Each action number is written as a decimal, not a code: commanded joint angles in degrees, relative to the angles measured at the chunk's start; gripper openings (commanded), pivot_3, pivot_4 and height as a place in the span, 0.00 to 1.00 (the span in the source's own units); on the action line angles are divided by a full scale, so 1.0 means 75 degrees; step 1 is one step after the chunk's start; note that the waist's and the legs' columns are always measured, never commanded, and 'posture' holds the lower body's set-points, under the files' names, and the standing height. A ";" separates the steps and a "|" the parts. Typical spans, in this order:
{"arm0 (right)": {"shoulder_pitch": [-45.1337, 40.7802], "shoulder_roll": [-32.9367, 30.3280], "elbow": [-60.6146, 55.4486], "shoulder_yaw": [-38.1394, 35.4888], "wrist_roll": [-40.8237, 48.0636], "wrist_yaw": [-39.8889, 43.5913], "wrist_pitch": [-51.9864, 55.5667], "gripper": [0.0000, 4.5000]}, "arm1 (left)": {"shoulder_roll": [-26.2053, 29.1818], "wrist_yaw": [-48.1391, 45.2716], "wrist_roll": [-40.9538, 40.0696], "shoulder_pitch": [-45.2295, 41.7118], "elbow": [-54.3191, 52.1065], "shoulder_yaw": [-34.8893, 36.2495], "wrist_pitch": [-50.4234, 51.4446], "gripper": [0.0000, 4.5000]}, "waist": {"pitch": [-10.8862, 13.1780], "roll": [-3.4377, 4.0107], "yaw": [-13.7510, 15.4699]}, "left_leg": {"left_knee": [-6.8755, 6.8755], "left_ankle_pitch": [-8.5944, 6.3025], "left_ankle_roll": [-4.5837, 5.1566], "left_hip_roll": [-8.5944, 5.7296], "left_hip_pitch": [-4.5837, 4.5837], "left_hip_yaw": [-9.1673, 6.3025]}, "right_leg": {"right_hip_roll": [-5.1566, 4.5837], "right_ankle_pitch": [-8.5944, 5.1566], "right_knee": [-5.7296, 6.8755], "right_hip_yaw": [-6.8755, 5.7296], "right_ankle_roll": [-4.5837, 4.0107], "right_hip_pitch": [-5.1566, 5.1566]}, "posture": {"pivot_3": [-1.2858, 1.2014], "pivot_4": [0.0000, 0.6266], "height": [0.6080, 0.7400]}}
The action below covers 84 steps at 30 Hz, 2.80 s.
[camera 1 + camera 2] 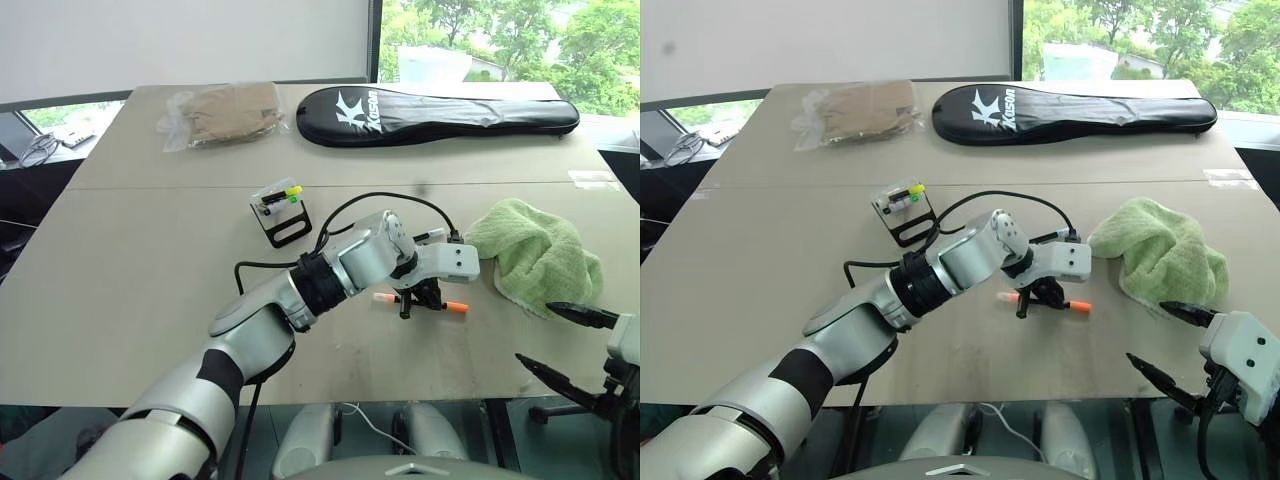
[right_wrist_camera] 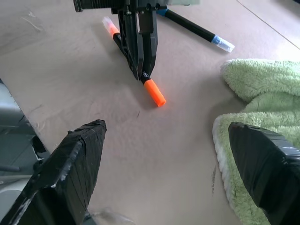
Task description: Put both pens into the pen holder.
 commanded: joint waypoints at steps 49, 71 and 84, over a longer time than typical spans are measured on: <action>-0.5207 0.0297 0.0909 0.3424 0.1782 -0.1658 0.1556 0.99 | 0.2962 0.3464 -0.0569 0.4120 0.0108 0.7197 -1.1652 0.01 | 0.0013 -0.0009 -0.0200 | 0.0030 0.0002 -0.0004 -0.0019 -0.0040 -0.0040 | -0.0052 0.0002 0.0014 -0.0067 -0.0002 -0.0043 | 0.52 0.24 1.00; -0.5010 0.0245 0.0546 0.3390 0.2196 -0.1424 0.1029 0.99 | 0.3271 0.3939 -0.1226 0.4432 -0.0371 0.7404 -1.1072 0.80 | 0.0013 -0.0008 -0.0217 | 0.0030 0.0002 -0.0004 -0.0017 -0.0039 -0.0046 | -0.0046 0.0002 0.0017 -0.0075 -0.0002 -0.0043 | 0.52 0.24 1.00; -0.4580 0.0102 0.0827 0.3094 0.1947 -0.1717 0.1123 0.99 | 0.3305 0.5317 -0.4256 0.3216 -0.5162 0.5547 -0.0944 0.90 | 0.0017 -0.0011 -0.0228 | 0.0035 0.0000 -0.0002 -0.0016 -0.0036 -0.0069 | -0.0030 0.0002 0.0017 -0.0059 -0.0002 -0.0028 | 0.52 0.24 1.00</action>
